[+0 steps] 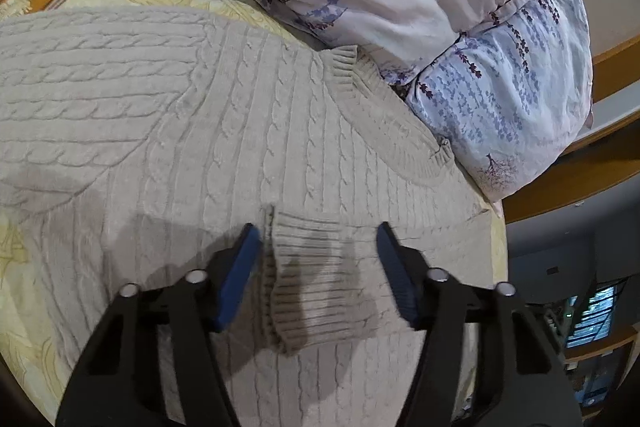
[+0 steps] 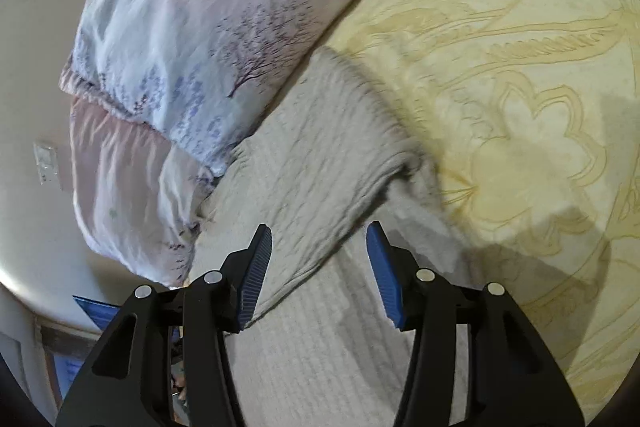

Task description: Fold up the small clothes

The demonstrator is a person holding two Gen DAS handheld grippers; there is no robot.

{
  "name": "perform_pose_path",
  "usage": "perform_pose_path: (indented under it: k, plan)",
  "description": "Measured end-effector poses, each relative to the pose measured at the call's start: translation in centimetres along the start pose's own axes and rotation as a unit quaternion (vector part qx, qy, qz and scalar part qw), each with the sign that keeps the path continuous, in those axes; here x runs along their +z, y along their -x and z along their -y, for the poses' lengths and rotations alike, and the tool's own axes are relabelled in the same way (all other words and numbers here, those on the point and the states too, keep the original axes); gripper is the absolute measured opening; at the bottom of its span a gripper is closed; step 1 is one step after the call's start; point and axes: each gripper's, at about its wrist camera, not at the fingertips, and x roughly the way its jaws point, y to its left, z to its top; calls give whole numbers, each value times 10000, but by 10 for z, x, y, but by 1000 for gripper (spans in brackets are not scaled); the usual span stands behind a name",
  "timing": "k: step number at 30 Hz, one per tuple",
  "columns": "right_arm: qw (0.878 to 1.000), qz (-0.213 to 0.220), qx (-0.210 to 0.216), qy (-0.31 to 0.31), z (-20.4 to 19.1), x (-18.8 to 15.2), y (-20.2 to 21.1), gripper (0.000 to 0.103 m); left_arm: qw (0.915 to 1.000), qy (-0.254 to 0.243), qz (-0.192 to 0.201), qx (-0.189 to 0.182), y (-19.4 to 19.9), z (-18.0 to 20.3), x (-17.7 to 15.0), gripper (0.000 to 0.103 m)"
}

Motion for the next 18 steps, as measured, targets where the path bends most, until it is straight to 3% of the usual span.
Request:
perform_pose_path:
  k: [7,11,13,16,18]
  plan:
    - [9999,54,-56,-123,12,4,-9,51,9996,-14,-230,-154,-13,1,-2,11]
    - [9996,285,-63,-54,9,10,-13,50,9995,-133,-185,-206,-15,5,1,7]
    - [9995,316,-91,-40,8,12,-16,31,9994,-257,-122,-215,-13,9,4,6]
    - [9996,284,-8,-11,5,13,-24,11,9989,-411,-22,-219,-8,18,13,6]
    - [9989,453,103,85,0,12,-19,9,9979,-574,137,-267,0,29,23,5]
